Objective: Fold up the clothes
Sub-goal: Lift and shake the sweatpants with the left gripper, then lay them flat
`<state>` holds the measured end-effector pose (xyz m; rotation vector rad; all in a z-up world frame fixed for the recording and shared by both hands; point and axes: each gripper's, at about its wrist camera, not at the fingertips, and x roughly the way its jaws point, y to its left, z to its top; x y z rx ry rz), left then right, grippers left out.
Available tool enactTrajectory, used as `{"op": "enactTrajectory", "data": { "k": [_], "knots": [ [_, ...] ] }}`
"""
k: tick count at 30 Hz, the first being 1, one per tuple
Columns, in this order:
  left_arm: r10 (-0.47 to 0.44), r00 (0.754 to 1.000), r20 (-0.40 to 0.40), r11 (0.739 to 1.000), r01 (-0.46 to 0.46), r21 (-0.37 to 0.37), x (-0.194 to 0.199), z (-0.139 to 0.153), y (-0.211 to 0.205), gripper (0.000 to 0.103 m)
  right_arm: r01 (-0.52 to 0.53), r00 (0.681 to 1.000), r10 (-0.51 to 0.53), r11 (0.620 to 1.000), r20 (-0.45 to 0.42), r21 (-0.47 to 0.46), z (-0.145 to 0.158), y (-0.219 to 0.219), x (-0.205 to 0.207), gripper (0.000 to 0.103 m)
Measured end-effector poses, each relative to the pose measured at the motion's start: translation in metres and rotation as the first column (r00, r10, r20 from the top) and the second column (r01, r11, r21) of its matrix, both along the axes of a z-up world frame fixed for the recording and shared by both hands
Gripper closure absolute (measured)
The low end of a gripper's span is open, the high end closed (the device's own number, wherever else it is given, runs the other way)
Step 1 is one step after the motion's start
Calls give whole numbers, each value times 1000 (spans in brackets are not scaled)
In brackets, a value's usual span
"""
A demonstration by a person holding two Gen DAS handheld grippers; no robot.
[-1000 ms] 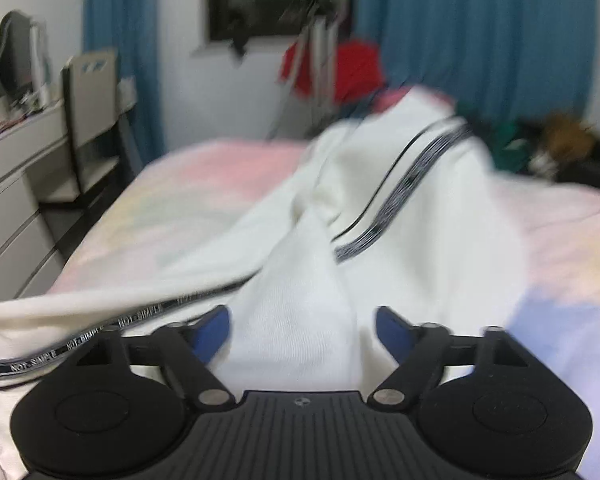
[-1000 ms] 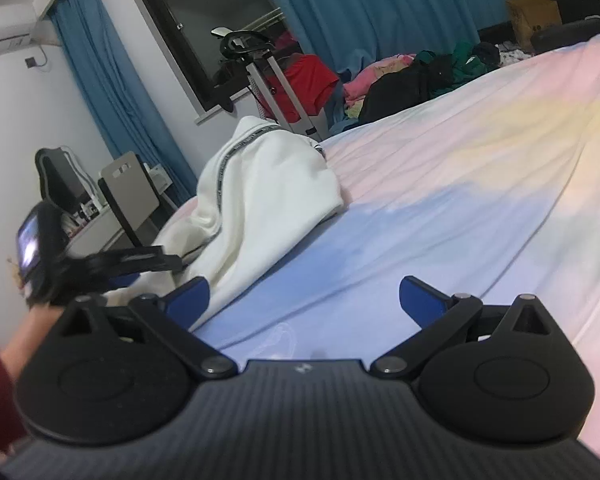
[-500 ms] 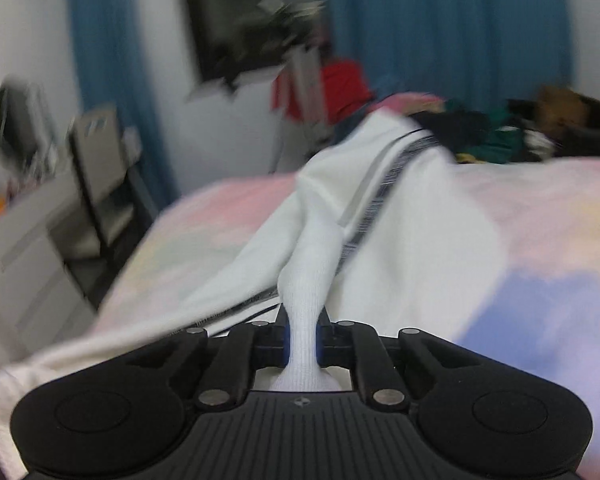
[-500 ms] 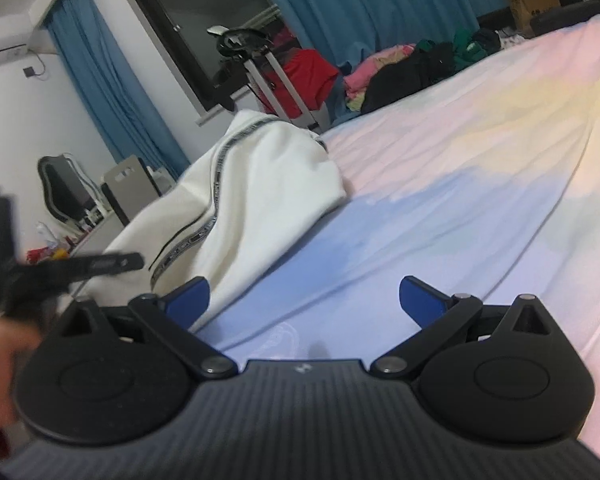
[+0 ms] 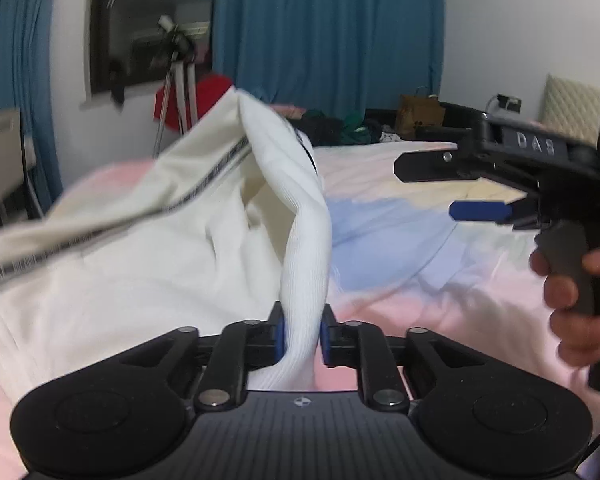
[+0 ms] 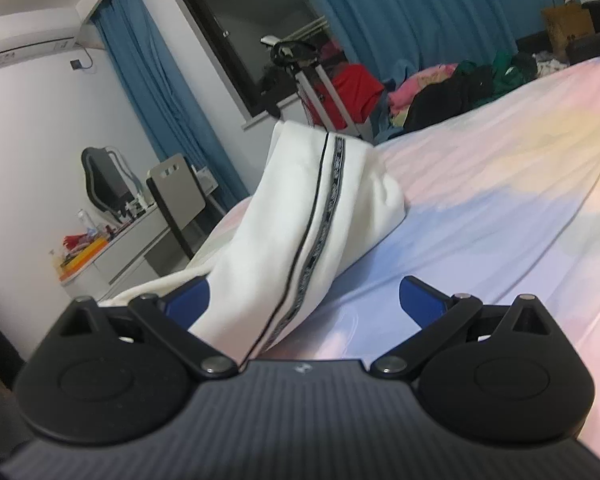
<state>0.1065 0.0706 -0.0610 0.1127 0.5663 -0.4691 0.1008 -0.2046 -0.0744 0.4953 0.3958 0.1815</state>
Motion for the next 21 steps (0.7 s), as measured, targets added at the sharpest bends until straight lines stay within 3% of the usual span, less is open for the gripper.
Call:
{"op": "enactTrajectory", "data": {
  "k": [2, 4, 7, 9, 11, 13, 15, 16, 17, 18, 21],
  "knots": [
    [4, 1000, -17, 1000, -4, -18, -4, 5, 12, 43, 8, 1000, -8, 1000, -11, -25, -1, 3, 2, 0],
    [40, 999, 15, 999, -40, -6, -15, 14, 23, 25, 16, 1000, -16, 999, -18, -43, -2, 5, 3, 0],
    [202, 977, 59, 979, -204, 23, -6, 26, 58, 19, 21, 1000, -22, 999, -22, -47, -2, 8, 7, 0],
    [346, 934, 90, 936, -350, 35, 9, 31, 87, 13, 23, 1000, -24, 999, -19, -49, -2, 11, 9, 0],
    [480, 872, 101, 875, -484, 20, 28, 32, 119, 6, 26, 1000, -27, 998, -12, -59, -2, 12, 11, 0],
    [602, 795, 75, 799, -601, -27, 51, 28, 153, 5, 26, 1000, -27, 997, -9, -68, -3, 12, 14, 0],
    [710, 703, 42, 704, -707, -70, 74, 24, 187, 5, 24, 1000, -24, 998, -12, -65, -5, 12, 17, 0],
    [729, 684, 2, 681, -726, -95, 86, 18, 201, 5, 21, 1000, -22, 998, -17, -58, -7, 12, 19, 0],
    [738, 674, -45, 666, -737, -120, 99, 11, 215, 6, 18, 1000, -19, 999, -21, -52, -9, 12, 21, 0],
    [724, 684, -83, 671, -728, -140, 109, 5, 223, 8, 13, 1000, -15, 999, -24, -47, -11, 12, 23, 0],
    [661, 733, -163, 707, -680, -193, 136, -8, 240, 36, 7, 1000, -8, 999, -30, -42, -14, 13, 27, 0]
  ]
}}
